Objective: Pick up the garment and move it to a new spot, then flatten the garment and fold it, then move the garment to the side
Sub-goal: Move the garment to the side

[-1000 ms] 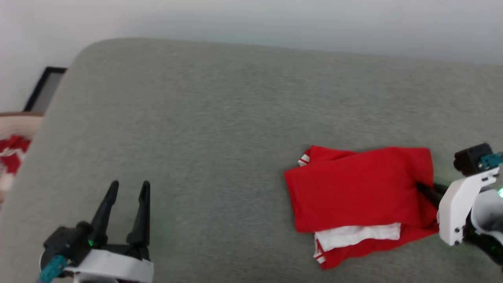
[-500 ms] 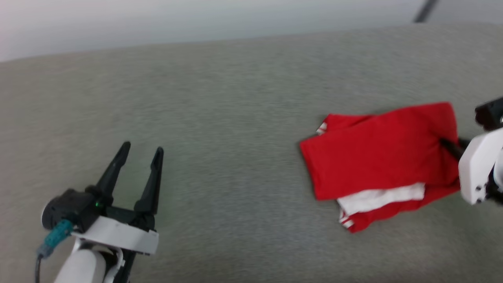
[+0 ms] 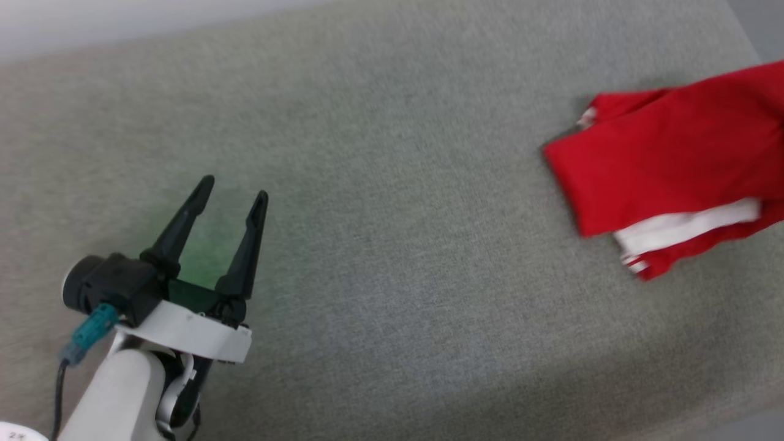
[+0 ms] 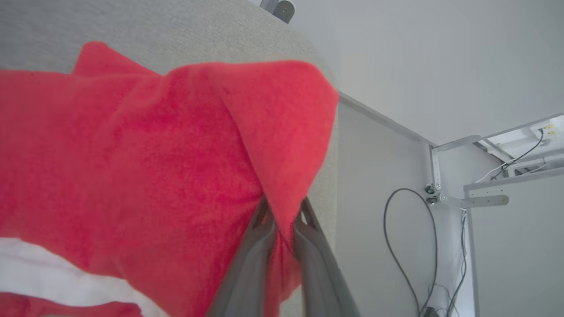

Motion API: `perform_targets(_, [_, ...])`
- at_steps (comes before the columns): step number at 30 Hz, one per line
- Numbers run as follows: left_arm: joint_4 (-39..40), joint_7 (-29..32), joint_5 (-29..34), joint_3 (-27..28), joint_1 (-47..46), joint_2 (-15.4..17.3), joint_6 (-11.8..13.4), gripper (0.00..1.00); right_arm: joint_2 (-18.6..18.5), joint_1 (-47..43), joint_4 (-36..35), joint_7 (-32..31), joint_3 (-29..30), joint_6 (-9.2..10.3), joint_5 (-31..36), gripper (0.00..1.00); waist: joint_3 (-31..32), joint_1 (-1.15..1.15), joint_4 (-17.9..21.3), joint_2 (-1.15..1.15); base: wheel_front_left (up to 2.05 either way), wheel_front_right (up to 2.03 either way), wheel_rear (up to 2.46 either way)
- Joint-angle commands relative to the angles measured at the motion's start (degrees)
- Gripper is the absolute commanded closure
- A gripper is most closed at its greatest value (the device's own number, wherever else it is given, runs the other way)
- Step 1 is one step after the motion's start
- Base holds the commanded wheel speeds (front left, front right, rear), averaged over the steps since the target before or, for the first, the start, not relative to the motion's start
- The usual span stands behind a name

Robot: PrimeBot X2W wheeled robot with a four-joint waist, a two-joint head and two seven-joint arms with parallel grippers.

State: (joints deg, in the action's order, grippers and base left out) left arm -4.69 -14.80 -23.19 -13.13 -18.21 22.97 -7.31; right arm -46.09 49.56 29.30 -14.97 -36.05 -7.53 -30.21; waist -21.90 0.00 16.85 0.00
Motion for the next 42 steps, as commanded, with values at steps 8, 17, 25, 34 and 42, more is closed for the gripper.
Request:
perform_targets(8, [0.28,0.13,-0.41,-2.01,-2.82,1.02,-0.18,0.0,-1.43,6.27,10.78,9.07,-6.16,0.08,4.53,1.0,-5.72,0.0,0.25,0.0,0.0,0.0,0.0])
perform_targets(17, [-0.71,0.03,-1.37,-3.96,-4.29,0.77,-0.18,0.0,2.71,10.01,23.93,16.56,-6.81,0.08,11.13,1.0,-6.28,0.0,-3.13,0.0,0.0,0.0,0.0])
perform_targets(25, [-1.35,-0.2,-2.02,-3.51,-3.33,0.71,-0.14,0.0,6.57,11.43,33.47,19.18,-4.06,0.08,12.89,0.0,-5.08,0.0,-4.7,0.0,0.0,0.0,0.0])
perform_targets(34, [-3.5,-0.35,-3.26,-2.79,-1.11,-0.8,-0.09,0.0,7.74,11.65,37.55,22.37,-4.16,0.08,13.31,0.0,0.76,0.0,-6.21,0.0,0.0,0.0,0.0])
perform_targets(42, [-5.43,-0.35,-4.16,-1.35,2.47,-2.98,-0.13,0.0,9.85,8.46,38.94,27.54,-0.09,0.08,7.71,0.0,8.58,0.0,-9.85,0.0,0.0,0.0,0.0])
